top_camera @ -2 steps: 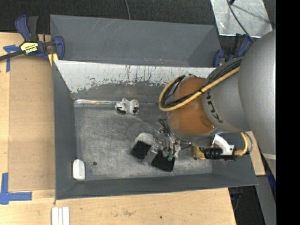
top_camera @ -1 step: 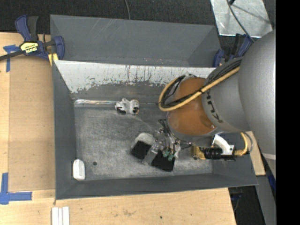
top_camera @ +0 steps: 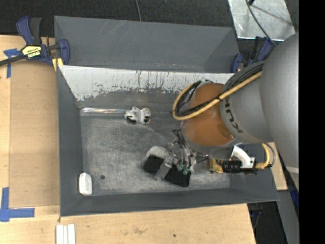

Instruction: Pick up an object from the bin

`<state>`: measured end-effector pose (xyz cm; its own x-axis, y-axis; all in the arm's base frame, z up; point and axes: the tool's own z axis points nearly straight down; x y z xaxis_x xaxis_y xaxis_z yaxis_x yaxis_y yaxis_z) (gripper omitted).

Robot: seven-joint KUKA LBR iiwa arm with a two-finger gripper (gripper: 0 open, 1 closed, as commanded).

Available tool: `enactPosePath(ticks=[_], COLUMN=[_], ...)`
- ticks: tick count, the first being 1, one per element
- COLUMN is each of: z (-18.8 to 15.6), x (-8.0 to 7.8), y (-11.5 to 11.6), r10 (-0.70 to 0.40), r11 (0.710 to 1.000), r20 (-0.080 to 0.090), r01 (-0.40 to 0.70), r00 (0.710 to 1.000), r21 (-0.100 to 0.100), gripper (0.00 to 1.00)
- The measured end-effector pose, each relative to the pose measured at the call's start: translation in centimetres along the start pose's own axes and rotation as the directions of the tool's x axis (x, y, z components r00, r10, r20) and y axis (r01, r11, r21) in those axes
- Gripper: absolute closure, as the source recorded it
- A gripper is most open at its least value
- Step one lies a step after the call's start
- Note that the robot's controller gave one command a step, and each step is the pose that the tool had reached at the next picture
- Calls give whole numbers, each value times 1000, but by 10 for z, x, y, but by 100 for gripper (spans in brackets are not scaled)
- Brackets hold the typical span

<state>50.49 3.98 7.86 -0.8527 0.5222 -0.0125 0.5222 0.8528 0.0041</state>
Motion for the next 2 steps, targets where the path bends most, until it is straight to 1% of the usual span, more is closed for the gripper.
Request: enactPosePath(ticks=[1,2], z=[-19,-32], x=[2,0], y=[-1,0], r10=[-2,-1], r11=[1000,1000], r20=[-15,-10], r01=[2,1], r00=[1000,1000], r21=[7,4], gripper=[100,100])
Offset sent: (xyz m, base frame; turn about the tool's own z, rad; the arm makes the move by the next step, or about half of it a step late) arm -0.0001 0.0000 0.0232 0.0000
